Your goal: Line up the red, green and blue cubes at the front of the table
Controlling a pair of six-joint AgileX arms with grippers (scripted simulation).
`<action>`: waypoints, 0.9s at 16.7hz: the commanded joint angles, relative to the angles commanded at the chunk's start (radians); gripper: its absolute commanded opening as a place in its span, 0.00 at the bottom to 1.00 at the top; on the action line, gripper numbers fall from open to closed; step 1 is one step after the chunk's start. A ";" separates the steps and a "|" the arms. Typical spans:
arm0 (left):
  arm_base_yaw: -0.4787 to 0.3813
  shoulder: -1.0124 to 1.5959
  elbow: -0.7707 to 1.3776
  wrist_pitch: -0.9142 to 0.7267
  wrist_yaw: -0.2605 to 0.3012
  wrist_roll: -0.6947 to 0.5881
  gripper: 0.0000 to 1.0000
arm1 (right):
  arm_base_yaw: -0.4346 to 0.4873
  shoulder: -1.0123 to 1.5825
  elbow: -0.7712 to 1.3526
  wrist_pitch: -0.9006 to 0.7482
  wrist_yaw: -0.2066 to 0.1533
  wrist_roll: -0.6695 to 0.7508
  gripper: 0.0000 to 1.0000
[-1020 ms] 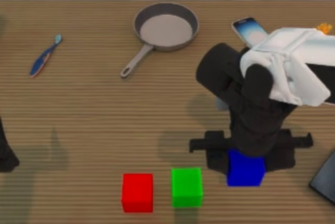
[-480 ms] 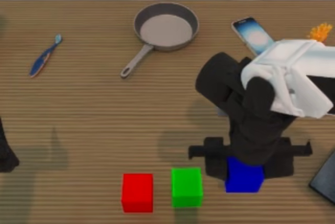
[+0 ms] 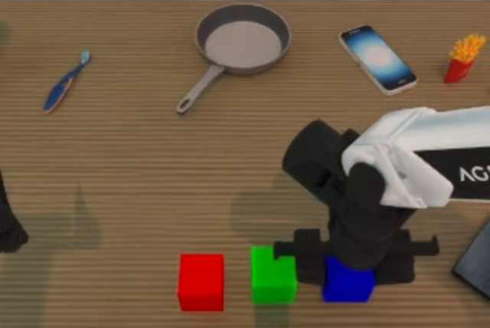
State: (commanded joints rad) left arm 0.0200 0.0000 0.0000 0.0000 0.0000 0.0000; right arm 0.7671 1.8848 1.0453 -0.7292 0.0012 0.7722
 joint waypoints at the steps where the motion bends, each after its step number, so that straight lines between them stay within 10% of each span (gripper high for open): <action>1: 0.000 0.000 0.000 0.000 0.000 0.000 1.00 | 0.000 0.000 0.000 0.000 0.000 0.000 0.00; 3: 0.000 0.000 0.000 0.000 0.000 0.000 1.00 | 0.000 0.000 0.000 0.000 0.000 0.000 0.00; 15: 0.000 0.000 0.000 0.000 0.000 0.000 1.00 | 0.000 0.000 0.000 0.000 0.000 0.000 0.90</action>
State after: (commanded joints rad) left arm 0.0200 0.0000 0.0000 0.0000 0.0000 0.0000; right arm 0.7671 1.8848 1.0453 -0.7292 0.0012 0.7722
